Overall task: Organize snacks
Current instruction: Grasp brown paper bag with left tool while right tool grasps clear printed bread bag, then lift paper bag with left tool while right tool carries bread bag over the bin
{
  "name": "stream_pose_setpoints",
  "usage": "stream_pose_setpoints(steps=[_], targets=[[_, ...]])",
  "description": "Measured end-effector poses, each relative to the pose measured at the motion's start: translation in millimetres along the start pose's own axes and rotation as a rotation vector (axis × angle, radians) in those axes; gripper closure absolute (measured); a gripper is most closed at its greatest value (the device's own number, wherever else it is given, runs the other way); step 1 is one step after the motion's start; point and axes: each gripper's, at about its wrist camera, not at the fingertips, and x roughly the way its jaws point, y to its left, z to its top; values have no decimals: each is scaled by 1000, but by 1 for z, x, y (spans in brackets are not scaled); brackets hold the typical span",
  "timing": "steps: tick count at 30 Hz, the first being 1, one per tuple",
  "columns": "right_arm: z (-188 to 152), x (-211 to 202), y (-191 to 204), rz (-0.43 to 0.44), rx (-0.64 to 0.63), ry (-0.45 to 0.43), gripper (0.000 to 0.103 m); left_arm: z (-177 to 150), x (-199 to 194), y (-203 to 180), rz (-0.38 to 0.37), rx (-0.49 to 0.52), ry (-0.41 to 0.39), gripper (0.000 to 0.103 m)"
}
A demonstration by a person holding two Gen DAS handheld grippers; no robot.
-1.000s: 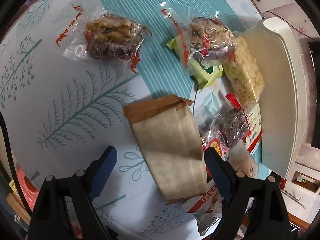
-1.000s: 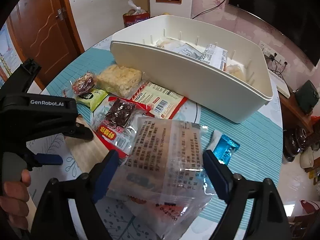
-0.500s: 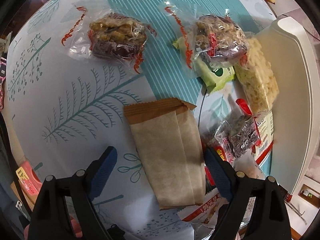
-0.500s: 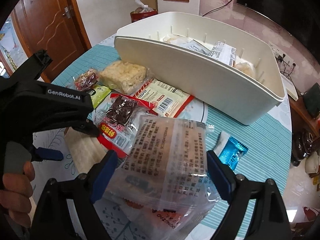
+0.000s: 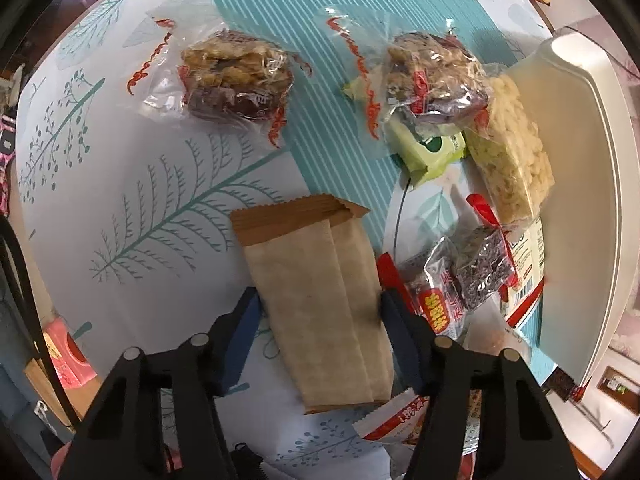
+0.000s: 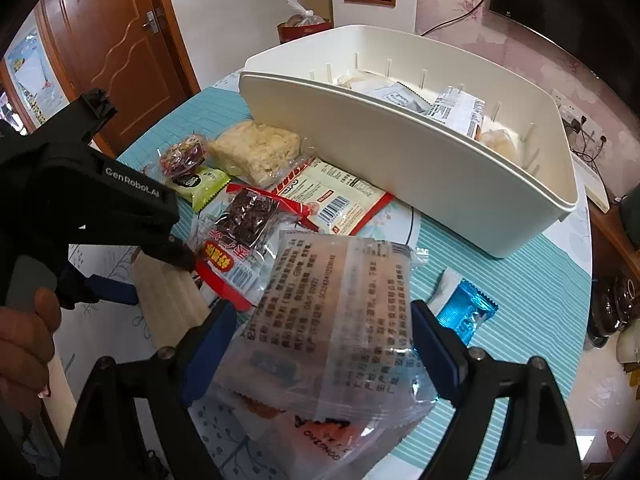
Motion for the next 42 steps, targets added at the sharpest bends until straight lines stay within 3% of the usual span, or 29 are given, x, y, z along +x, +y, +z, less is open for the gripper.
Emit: stream_pose_setpoints(steps=[11,20,28,33,42], targets=[[0,-4,-5,18,-14,9,25,-12,-1,2,4,36,-15,44],[-6,-17,-9,44,-19,0,28,-27,3,4,56,77,-1,44],[-7,-39,-7,70,-30,-52,28,-45,4,7,86,136,34,45],[-4,-53,-1,74,-31,-81,28,-55,-6,4,105,205,47,45],[11,-70,9,60,-12,-136,28,-57,-49,-19,180,445,18,46]])
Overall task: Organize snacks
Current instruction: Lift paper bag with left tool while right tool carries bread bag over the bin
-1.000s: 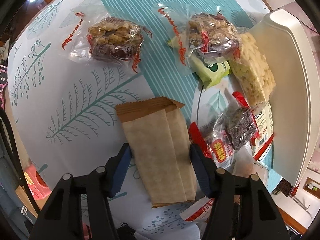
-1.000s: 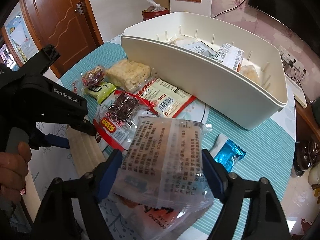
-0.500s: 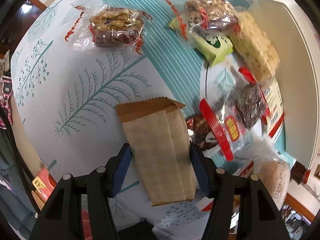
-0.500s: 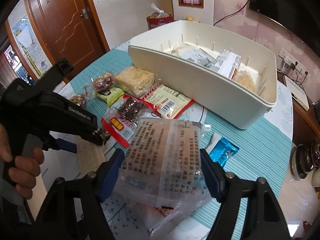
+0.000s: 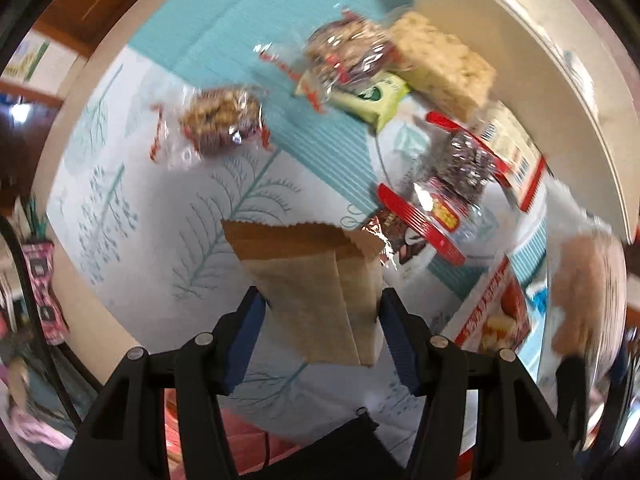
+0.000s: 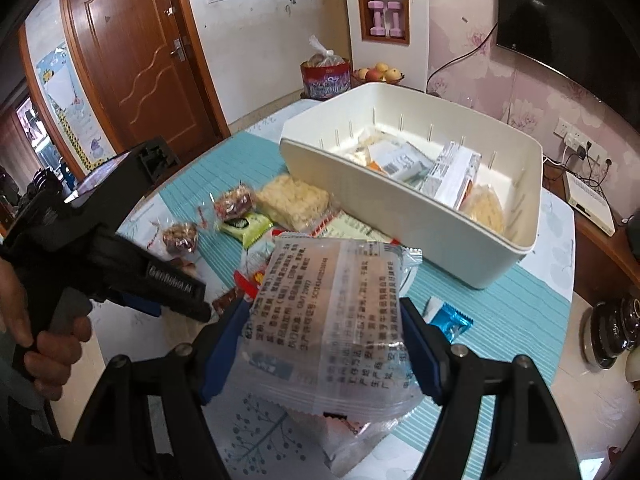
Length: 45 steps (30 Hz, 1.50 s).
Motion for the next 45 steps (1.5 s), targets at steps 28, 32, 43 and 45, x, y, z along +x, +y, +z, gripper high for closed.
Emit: stream_pose_setpoints(steps=[28,32,43,45], targets=[[85,-20,-28,-226,266,-217,28,91,-178,-100,-53,579,-341,46],[89,-8,-39,-268,307,-228,28,110,-178,-114,-110,612,-408,46],[93,44,-59,-384,325,-301,27,158,-137,-128,-292,589,-557,45],[93,53,-64,-397,327,-310,27,165,-130,-129,-298,582,-566,45]])
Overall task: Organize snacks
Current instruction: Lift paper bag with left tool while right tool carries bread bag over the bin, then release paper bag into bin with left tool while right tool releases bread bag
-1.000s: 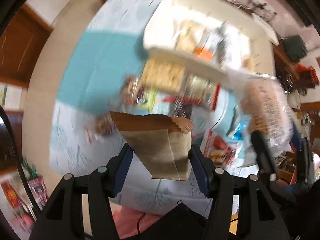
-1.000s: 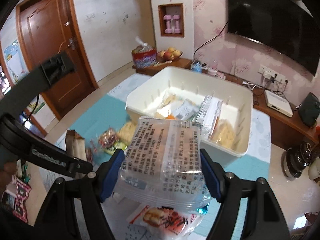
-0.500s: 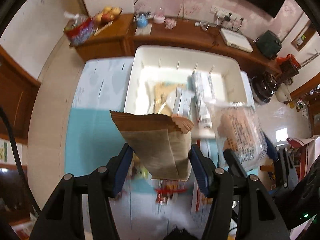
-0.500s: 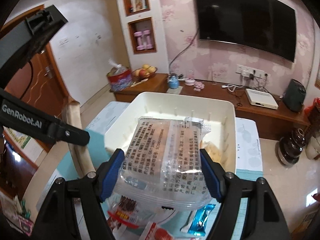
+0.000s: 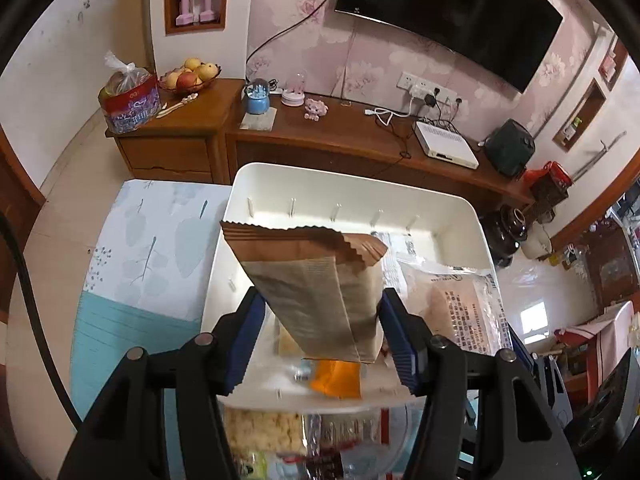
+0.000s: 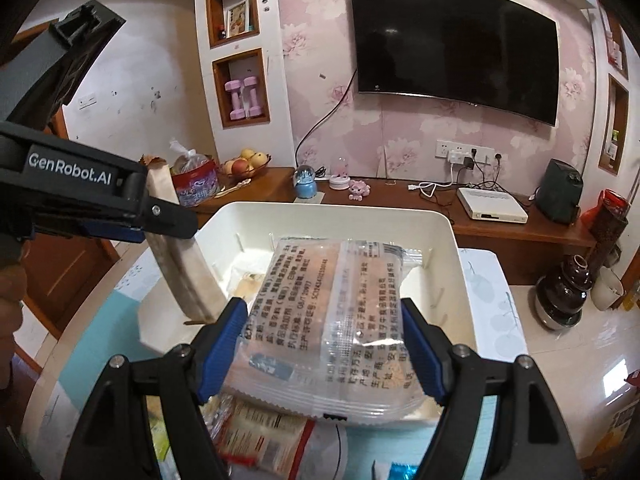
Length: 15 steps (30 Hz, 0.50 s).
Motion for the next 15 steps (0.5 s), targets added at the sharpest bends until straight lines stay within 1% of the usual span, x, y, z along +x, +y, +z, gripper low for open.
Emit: stream_pose_setpoints(steps=[4,6,7,10,11,12,15], targets=[[0,16,-1,-14,5,3,26,1,17,5,4,1,15,45],[-1,21,-2,-6,13,10,25,1,23,5,16,5,33,44],[-1,23,-3,1,20,16,25,1,24,5,14,12,37,42],[0,27,-4,0,28,27,25,3,23,4,16,33,21,37],[-1,27,-4,-3,28,27,25,4,21,4,7,33,14,32],[0,27,-3,-8,29,27,24,5,20,5,-3,32,7,30],[1,27,-4,-26,35,34,24,7,13,7,-35,31,-15,30]])
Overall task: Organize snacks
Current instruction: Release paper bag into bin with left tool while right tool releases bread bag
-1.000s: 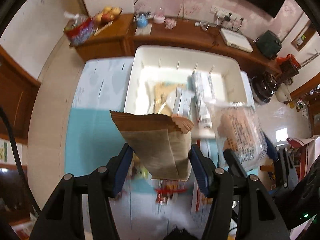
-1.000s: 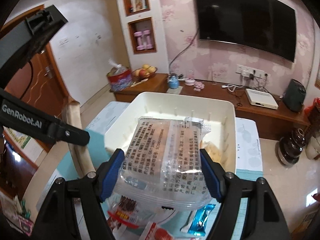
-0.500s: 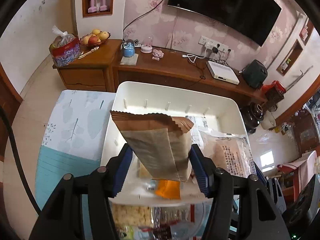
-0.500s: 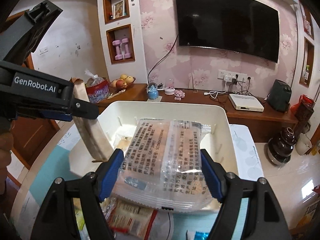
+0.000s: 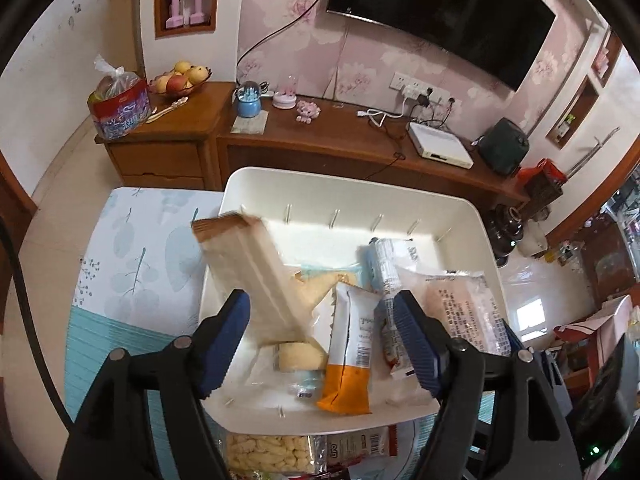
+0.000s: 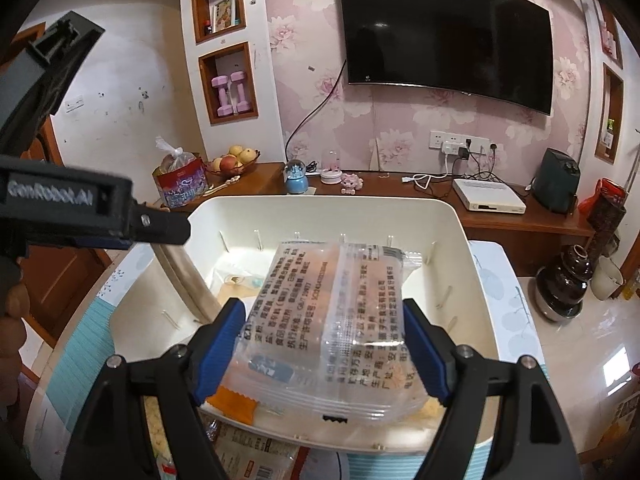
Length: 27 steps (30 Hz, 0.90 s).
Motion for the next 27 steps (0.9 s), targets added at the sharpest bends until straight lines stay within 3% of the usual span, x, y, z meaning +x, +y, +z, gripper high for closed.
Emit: stream_pose_setpoints(steps=[7,18,27], targets=[[6,-16,2,-50,14,-49,24,-2,-23,8,-48,12,-26,29],[4,-67,11,-104,13,-84,24,-14,-68,22,-57,39,-88,29],[-7,-101,2,-96,61,-73,24,-38,-95,18,-61,71,-70,29]])
